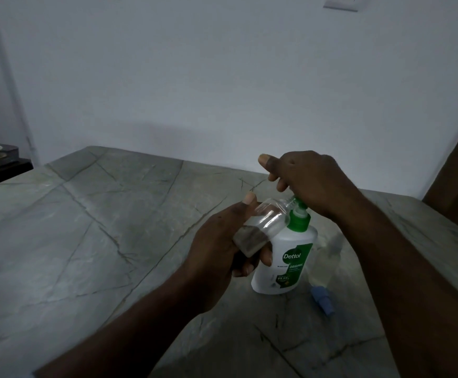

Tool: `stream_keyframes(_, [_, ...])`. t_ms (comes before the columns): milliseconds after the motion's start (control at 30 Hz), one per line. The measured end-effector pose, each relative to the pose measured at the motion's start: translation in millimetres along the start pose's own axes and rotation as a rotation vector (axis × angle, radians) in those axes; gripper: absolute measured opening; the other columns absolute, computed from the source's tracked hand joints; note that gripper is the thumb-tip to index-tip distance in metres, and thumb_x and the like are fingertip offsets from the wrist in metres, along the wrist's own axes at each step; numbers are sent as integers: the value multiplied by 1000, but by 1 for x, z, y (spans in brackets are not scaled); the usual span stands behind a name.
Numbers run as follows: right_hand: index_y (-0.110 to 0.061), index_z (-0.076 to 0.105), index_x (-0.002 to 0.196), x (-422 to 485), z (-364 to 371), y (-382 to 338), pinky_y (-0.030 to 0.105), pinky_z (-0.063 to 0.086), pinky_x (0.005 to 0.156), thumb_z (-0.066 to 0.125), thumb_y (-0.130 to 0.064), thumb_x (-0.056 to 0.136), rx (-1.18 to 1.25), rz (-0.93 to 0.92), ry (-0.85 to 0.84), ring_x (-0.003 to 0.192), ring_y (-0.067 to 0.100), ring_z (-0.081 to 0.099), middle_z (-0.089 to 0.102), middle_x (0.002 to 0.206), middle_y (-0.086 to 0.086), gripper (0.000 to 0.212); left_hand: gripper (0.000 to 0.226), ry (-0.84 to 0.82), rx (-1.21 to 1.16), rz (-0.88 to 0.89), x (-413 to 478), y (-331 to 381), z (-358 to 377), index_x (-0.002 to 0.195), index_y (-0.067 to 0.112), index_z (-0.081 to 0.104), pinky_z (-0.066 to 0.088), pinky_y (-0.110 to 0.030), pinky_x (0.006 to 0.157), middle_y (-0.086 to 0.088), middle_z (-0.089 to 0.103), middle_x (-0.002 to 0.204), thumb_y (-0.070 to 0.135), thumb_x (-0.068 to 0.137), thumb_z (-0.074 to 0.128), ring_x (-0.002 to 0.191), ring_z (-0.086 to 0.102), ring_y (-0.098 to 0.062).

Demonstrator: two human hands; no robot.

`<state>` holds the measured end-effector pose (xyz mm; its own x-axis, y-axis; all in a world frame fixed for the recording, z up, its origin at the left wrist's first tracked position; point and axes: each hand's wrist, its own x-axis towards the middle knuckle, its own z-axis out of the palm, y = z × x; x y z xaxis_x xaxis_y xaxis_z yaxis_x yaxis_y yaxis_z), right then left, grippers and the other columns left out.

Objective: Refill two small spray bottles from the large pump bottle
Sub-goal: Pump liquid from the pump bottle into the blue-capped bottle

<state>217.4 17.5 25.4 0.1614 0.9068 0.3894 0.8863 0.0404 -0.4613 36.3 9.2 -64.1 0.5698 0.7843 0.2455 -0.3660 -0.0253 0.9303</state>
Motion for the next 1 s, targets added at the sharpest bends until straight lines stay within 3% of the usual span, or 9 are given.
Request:
stream_keyframes(67, [-22, 73, 87, 0, -1, -2, 36, 54, 72, 42, -72, 95, -1, -13, 22, 79, 15, 66, 72, 83, -4, 59, 52, -13, 3, 1, 0, 1, 0, 107, 22, 76, 33, -22, 42, -11, 66, 67, 63, 95, 47, 49, 47, -16])
stream_keyframes(200, [-25, 74, 83, 0, 1, -2, 32, 47, 69, 44, -66, 98, 70, 24, -101, 82, 14, 66, 72, 85, -6, 53, 54, -22, -1, 11, 0, 0, 0, 111, 16, 74, 32, -23, 43, -12, 66, 68, 60, 98, 45, 49, 45, -18])
stream_keyframes(367, [-25, 76, 84, -3, 6, 0, 46, 52, 93, 45, -67, 97, 102, 82, -218, 94, 19, 66, 72, 96, -4, 54, 51, 4, 0, -4, -1, -2, 0, 105, 16, 76, 34, -21, 42, -16, 65, 67, 59, 99, 49, 49, 46, -19])
stream_keyframes(500, [-24, 76, 86, -3, 6, -1, 50, 51, 98, 45, -65, 98, 106, 85, -226, 95, 20, 66, 72, 99, -2, 53, 49, 14, 4, -5, 0, -3, 1, 107, 18, 75, 33, -22, 42, -15, 66, 67, 57, 101, 47, 48, 46, -19])
stream_keyframes(600, [-23, 76, 87, -3, 5, -1, 47, 53, 94, 46, -64, 98, 89, 66, -203, 92, 19, 66, 73, 94, -3, 52, 46, 7, 10, -6, 0, -3, 1, 104, 23, 76, 34, -22, 41, -14, 67, 67, 58, 99, 47, 48, 47, -17])
stream_keyframes(767, [-21, 73, 88, -1, -1, -1, 30, 49, 68, 49, -66, 96, 52, -4, -5, 81, 13, 66, 72, 86, -4, 51, 49, -49, 11, 29, 0, -1, 1, 104, 27, 77, 36, -21, 41, -11, 68, 69, 66, 90, 49, 47, 48, -14])
stream_keyframes(833, [-21, 72, 89, -1, -1, -2, 28, 48, 64, 51, -66, 95, 55, -20, 34, 79, 12, 65, 72, 85, -5, 50, 52, -51, 7, 39, 0, 0, 1, 106, 23, 76, 35, -21, 41, -12, 68, 70, 65, 89, 50, 47, 48, -15])
stream_keyframes(900, [-21, 74, 89, -1, -2, -3, 32, 51, 70, 49, -63, 98, 60, -8, -45, 84, 15, 67, 73, 86, -5, 49, 52, -45, 10, 39, 0, 0, 0, 106, 21, 75, 35, -21, 41, -13, 68, 71, 63, 91, 50, 49, 48, -16])
stream_keyframes(1000, [-20, 77, 89, -3, -2, -4, 47, 55, 91, 48, -58, 100, 150, 47, -188, 91, 23, 69, 75, 91, -1, 49, 48, -52, 13, 40, 0, 0, 0, 106, 21, 74, 35, -21, 42, -12, 69, 71, 60, 95, 48, 50, 48, -17])
